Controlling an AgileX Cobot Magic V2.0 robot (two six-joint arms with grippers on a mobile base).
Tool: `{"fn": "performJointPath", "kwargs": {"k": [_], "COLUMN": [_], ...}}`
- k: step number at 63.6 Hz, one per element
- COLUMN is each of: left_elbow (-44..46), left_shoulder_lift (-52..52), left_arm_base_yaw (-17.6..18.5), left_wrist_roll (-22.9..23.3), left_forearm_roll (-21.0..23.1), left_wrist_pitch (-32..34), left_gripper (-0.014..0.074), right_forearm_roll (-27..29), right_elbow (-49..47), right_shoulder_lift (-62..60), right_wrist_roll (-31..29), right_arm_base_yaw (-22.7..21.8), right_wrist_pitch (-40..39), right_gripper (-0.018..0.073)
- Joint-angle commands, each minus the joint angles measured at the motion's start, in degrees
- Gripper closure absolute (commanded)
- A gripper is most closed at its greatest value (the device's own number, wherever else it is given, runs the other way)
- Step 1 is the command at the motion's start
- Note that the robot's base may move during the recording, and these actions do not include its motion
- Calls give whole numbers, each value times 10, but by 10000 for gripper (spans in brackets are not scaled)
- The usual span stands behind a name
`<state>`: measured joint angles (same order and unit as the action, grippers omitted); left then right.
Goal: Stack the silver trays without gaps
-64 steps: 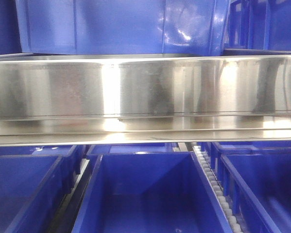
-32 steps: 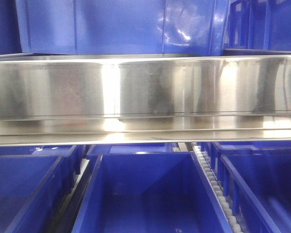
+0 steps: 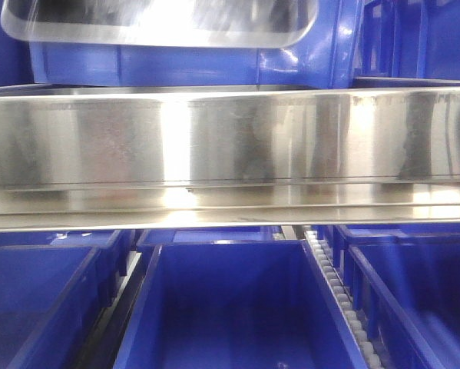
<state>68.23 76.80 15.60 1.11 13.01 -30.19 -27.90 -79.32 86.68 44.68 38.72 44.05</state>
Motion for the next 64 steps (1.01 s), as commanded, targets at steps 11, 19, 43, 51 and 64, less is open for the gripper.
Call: {"fn": "performJointPath", "kwargs": {"k": [11, 19, 43, 51, 64], "left_elbow": [7, 7, 7, 7, 7], "left_shoulder_lift": [20, 24, 24, 24, 24], "left_arm_base_yaw": [-5, -5, -5, -5, -5], "left_wrist_roll": [6, 5, 4, 4, 4], "left_forearm_roll": [41, 41, 33, 33, 33], "left_wrist_pitch": [16, 10, 8, 3, -17], "left_gripper": [614, 614, 365, 275, 260], "right_forearm_roll": [-19, -19, -18, -18, -18], "right_elbow": [-5, -5, -5, -5, -5], "right_shoulder_lift": [25, 34, 40, 40, 40], "right_wrist_roll": [-13, -13, -10, 0, 0], "right_arm_base_yaw": [4, 4, 4, 4, 4], "right_wrist_pitch": [-21, -21, -18, -8, -4], "right_gripper": [619, 619, 304, 244, 342]}}
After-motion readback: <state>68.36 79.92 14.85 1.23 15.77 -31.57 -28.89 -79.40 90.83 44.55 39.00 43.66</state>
